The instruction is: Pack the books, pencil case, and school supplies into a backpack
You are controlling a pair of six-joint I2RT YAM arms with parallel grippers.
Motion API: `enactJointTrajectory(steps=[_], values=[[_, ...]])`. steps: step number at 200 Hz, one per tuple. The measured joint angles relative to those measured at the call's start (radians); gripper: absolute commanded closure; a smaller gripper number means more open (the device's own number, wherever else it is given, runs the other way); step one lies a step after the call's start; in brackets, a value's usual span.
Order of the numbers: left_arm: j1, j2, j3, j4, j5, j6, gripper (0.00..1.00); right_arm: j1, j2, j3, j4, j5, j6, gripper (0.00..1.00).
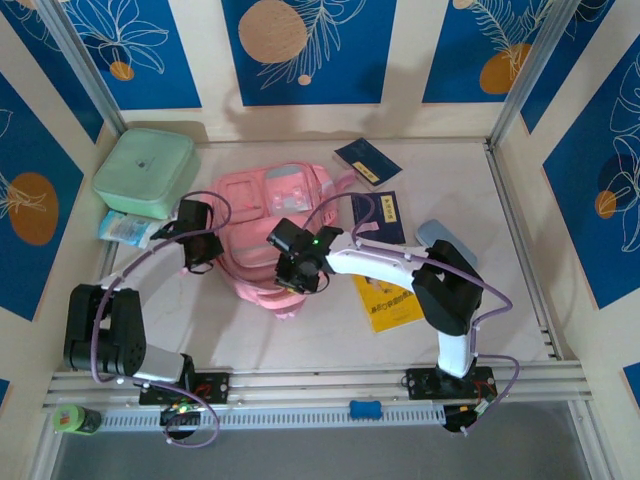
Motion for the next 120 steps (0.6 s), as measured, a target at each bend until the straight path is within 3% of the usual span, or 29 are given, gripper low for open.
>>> enactJointTrajectory(steps=[23,57,88,120], values=[[0.0,-0.084,0.0,-0.033,0.034,0.007,0.5,0.007,-0.087,-0.018,-0.021,0.03,-0.058,0.37],[-0.058,-0.255,-0.003,-0.089,0.082,-0.013,0.41,-0.038,-0.305,-0.096,-0.082,0.073,-0.165,0.22],[-0.329,-0.384,-0.022,-0.107,0.097,-0.101,0.36,-0.227,-0.459,-0.227,-0.155,0.101,-0.275,0.1],[-0.623,-0.371,-0.046,-0.071,0.061,-0.238,0.32,-0.476,-0.562,-0.396,-0.198,0.071,-0.381,0.01]])
